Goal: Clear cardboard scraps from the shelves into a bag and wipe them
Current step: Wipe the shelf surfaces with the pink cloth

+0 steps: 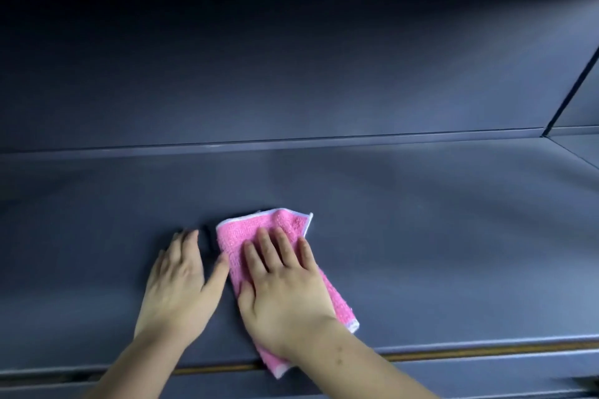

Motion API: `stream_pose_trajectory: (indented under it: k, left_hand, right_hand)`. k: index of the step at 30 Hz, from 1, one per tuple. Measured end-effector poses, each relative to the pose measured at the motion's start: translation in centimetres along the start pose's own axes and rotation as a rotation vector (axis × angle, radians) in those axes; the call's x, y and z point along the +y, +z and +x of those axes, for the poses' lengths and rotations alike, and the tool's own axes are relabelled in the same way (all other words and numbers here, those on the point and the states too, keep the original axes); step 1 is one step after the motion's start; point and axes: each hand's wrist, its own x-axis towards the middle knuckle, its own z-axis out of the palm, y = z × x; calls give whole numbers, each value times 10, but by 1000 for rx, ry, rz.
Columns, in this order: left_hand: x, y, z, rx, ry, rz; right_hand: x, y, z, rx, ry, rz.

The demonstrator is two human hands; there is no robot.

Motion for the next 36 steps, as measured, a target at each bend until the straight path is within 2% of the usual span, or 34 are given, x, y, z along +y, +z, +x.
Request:
stream_pose_trajectory:
  k: [2, 6, 12, 15, 18, 23, 26, 29, 33, 34, 36]
  left_hand:
    - [-1, 0, 1, 11, 10, 25]
    - [-2, 1, 1, 25, 28, 31]
    - [-2, 2, 2, 31, 47, 77]
    - [-2, 3, 1, 16, 58, 109]
    - [-1, 3, 1, -8, 79, 136]
    - [1, -4, -1, 42, 89, 26]
    - [3, -6, 0, 44, 92, 32]
    - [1, -8, -1, -34, 44, 90]
    - [0, -10, 0, -46, 59, 42]
    - [0, -9, -1, -39, 76, 50]
    - [0, -11, 1, -4, 121, 93]
  right_hand:
    - [1, 4, 22, -70, 23, -22]
    - [15, -2, 58, -77, 73, -69]
    - [37, -7, 28, -19, 153, -90]
    - [15, -4, -5, 54, 196, -138]
    - [-17, -1, -10, 151, 252, -84]
    - [-31, 6, 20, -38, 254, 32]
    - [-29, 11, 30, -77, 254, 32]
    - [-21, 2, 32, -128, 233, 206]
    - [-2, -19, 28, 29, 244, 885]
    - [3, -20, 25, 87, 254, 941]
    - [13, -17, 21, 204, 248, 879]
